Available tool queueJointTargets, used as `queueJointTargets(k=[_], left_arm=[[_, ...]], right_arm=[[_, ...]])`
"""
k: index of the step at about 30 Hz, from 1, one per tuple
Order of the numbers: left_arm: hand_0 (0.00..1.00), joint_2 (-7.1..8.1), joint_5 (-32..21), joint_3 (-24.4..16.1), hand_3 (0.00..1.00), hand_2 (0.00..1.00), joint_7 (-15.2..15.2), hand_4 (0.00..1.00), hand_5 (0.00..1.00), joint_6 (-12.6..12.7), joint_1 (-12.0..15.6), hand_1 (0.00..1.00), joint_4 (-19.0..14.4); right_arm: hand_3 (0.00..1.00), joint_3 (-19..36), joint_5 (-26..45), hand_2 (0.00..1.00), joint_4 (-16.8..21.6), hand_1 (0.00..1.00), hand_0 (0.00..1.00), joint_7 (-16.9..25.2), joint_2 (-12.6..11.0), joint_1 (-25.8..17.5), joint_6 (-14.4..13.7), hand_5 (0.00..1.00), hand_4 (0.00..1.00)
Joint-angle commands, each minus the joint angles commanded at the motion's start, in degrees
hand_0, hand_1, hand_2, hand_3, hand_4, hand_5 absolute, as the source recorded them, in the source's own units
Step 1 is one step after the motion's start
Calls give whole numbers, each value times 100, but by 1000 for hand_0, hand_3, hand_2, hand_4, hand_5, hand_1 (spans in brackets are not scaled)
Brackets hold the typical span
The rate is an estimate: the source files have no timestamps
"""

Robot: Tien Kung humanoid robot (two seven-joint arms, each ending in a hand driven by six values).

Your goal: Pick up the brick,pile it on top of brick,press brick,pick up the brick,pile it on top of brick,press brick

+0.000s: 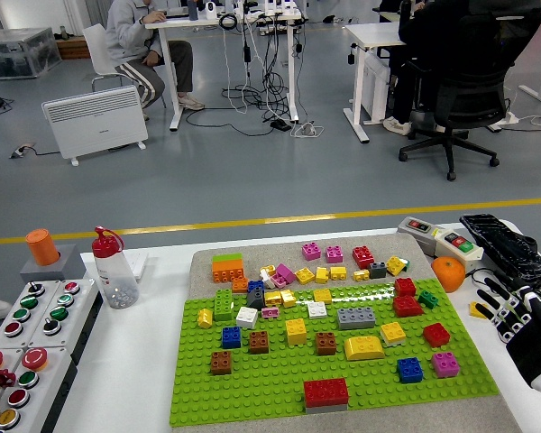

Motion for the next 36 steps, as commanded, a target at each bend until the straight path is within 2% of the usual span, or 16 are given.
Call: queueJointTargets(k=[1,2,7,8,11,20,28,36], left_arm=[[653,0,-2,1,573,709,-1,300,998,0,0,683,0],[653,0,-5,2,575,710,-2,296,998,0,0,682,0],[653,1,-59,16,575,710,-16,296,998,0,-10,682,0],[653,1,-69,18,574,710,-18,297,998,0,-12,682,0],[653,2,-93,25,574,710,-20,297,998,1,-21,682,0],[653,10,-129,30,574,710,-21,297,998,1,-54,682,0],[653,13,-137,31,574,709,-23,297,998,0,-67,682,0],[653,16,-139,42,572,707,-17,298,998,-1,-78,682,0]], right_arm=[[775,-10,-43,800,-4,820,870,15,-2,2,-27,356,554],[770,-24,-114,783,-9,797,816,40,-6,4,-65,74,682],[770,-199,-1097,783,-90,797,816,361,-75,56,-686,74,682],[762,-220,-1321,767,-106,778,767,373,-94,67,-796,2,741],[762,-278,-1943,767,-175,778,767,263,-184,98,-862,2,741],[760,-472,-3824,756,-273,784,784,-32,-487,180,-296,2,725],[750,-757,-5463,743,-259,775,786,-153,-920,329,290,2,709],[735,-1046,-6684,720,-283,762,775,-408,-1169,509,734,2,695]])
